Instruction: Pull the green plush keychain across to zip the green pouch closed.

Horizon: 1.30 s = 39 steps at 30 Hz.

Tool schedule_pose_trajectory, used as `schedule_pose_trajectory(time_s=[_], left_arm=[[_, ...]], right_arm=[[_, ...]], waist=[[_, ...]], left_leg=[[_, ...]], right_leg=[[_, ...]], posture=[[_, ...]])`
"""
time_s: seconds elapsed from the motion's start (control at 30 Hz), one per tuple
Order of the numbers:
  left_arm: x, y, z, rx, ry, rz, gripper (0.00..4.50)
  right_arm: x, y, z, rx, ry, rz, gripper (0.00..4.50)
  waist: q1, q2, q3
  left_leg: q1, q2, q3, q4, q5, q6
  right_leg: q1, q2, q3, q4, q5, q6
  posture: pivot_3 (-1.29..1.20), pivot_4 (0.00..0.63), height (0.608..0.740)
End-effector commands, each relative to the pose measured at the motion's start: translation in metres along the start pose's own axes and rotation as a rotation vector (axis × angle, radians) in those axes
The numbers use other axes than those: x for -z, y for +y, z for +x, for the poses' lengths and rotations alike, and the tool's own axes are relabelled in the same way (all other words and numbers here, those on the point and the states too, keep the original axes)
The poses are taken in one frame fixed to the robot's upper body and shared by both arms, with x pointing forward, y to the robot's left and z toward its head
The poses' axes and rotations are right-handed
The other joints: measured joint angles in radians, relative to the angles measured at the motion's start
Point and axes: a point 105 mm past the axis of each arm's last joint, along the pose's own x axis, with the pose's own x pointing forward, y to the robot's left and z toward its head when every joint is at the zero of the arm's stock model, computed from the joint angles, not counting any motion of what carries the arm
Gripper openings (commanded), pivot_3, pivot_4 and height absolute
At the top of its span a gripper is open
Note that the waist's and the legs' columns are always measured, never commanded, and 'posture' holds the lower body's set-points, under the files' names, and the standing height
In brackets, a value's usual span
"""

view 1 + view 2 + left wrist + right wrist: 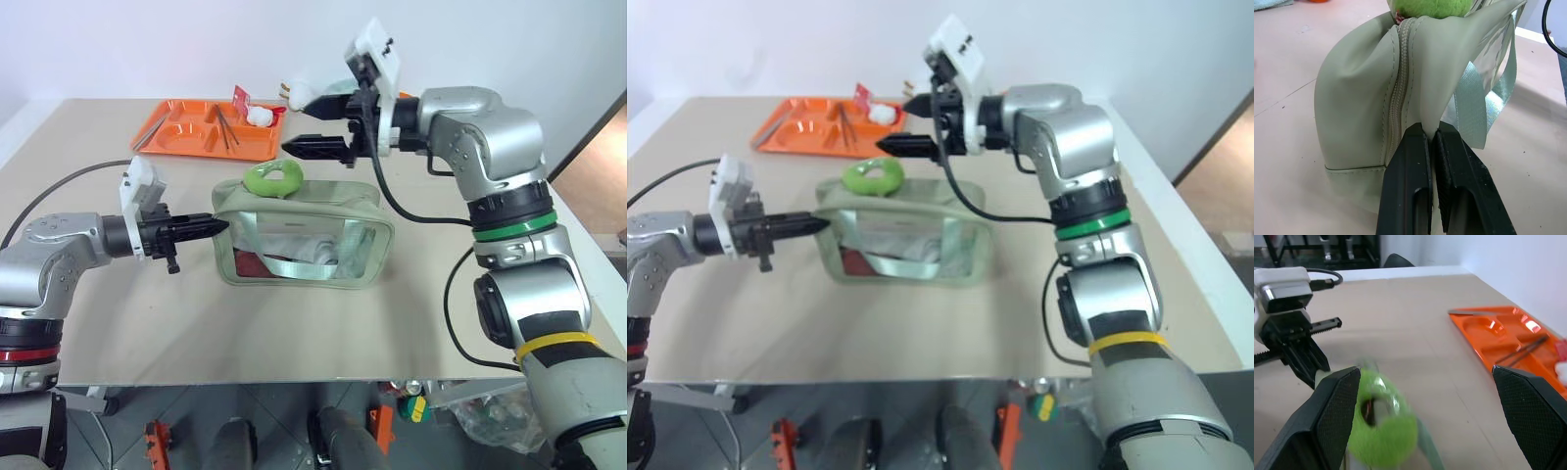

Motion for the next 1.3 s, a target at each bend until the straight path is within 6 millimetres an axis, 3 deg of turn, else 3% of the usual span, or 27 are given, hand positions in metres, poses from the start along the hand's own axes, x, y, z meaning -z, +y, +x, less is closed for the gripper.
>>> schedule_pose_trajectory(time_s=[0.03,0.23,0.47,0.93,1.3], left_arm=[[-0.007,-0.003,-0.001,-0.001,-0.017,0.033,0.0],[-0.008,-0.004,-0.002,-0.001,-0.021,0.033,0.0],[-0.008,-0.005,-0.003,-0.001,-0.023,0.035,0.0],[-0.008,-0.002,-0.002,-0.008,-0.025,0.034,0.0],[-0.01,-0.001,-0.002,-0.011,-0.035,0.033,0.0]], right_arm=[[-0.006,0.001,0.003,-0.017,-0.008,-0.022,4.46],[0.01,0.014,0.017,-0.073,0.034,0.002,4.46],[0.022,0.016,0.019,-0.082,0.056,0.035,4.46],[0.021,0.017,0.013,-0.092,0.041,0.021,0.02],[0.008,0.008,0.0,-0.057,0.035,-0.017,0.02]], waist=[[0.0,0.0,0.0],[-0.001,0.0,0.0],[-0.001,0.0,0.0],[-0.001,0.0,0.0],[-0.001,0.0,0.0]], left_leg=[[0.0,0.0,0.0,0.0,0.0,0.0],[0.0,0.0,0.0,0.0,0.0,0.0],[0.0,-0.001,0.0,0.0,0.0,0.0],[0.0,-0.001,0.0,0.0,0.0,0.0],[0.0,-0.001,0.0,0.0,0.0,0.0]], right_leg=[[0.0,0.0,0.0,0.0,0.0,0.0],[0.0,0.0,0.0,0.0,0.0,0.0],[0.0,-0.001,0.0,0.0,0.0,0.0],[0.0,-0.001,0.0,0.0,0.0,0.0],[0.0,-0.001,0.0,0.0,0.0,0.0]], posture=[[0.0,0.15,0.74],[0.0,0.15,0.74],[0.0,0.15,0.74],[0.0,0.15,0.74],[0.0,0.15,0.74]])
